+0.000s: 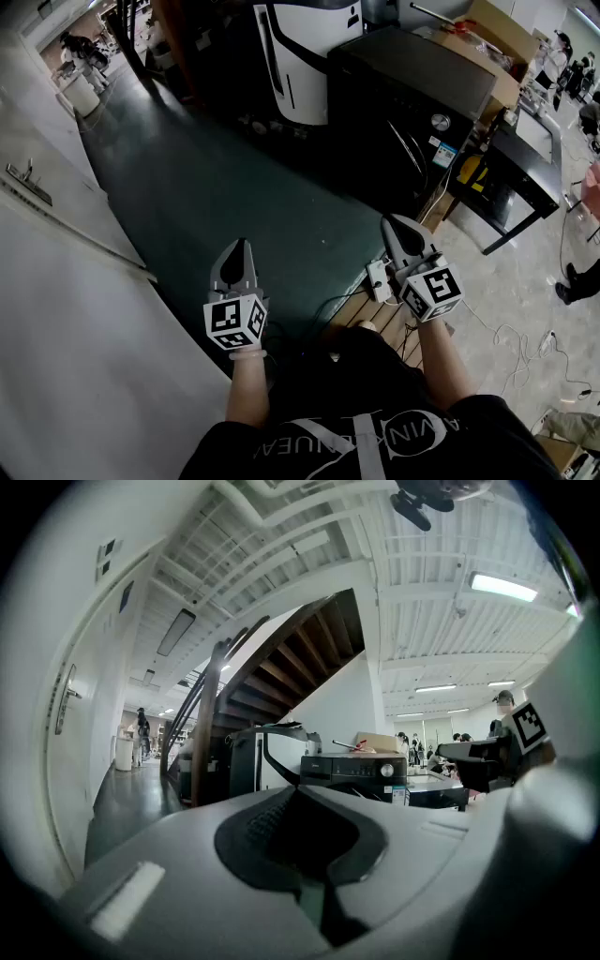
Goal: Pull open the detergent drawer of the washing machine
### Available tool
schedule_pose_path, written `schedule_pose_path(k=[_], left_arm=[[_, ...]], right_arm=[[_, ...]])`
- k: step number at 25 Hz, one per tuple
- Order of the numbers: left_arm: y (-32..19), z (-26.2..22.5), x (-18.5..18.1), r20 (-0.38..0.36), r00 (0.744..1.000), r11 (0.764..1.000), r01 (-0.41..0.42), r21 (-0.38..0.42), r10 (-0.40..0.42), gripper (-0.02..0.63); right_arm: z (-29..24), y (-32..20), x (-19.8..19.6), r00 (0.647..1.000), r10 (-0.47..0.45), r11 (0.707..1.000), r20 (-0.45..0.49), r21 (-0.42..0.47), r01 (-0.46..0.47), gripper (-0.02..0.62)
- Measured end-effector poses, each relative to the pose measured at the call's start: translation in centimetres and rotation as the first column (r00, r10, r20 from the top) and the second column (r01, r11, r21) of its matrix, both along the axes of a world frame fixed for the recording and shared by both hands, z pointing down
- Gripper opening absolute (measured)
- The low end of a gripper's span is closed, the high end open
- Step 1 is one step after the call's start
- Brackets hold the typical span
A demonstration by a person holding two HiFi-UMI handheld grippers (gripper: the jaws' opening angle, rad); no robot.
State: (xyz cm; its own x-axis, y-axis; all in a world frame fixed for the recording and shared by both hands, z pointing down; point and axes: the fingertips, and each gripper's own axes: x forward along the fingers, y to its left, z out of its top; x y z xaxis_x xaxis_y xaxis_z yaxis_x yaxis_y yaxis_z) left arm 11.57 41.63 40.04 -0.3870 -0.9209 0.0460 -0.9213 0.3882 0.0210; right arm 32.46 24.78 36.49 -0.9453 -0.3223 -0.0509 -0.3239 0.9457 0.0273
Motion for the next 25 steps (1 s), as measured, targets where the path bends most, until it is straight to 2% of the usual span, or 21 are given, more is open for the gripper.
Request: schedule_pose_path(k=[9,13,18,25], left_arm=[[0.4,0.9,-1.0,-0.015,1.000,1.000,-0.006,-0.016,0.006,0.009],[-0.1,0.8,-0.6,0.017,0.999,0.999,-0.038,-0.024,0.039,0.009],[-0.9,-0.3,-0.6,0.040,0.993,0.994,-0.110,-0.008,0.111,0.116],[-3.5,1.8,-3.8,0.018,0.993,0.992,-0.119,-0.037,0.119,0.132]], right_arm=[[0.8,-0.4,-0.8,1.000,0.014,1.000,-0.008,0.002,-0.014,0.012],[1.1,-0.7,-1.1,1.000,0.008,1.000,-0.019,-0.002,-0.008,0.012],[0.9,-0.8,-2.5,1.000,-0.007,1.000,-0.018,-0.019,0.007,0.012],[2.7,-3.4,-5.6,0.999,-0.004,1.000,-0.047,-0.018,0.003,0.012]])
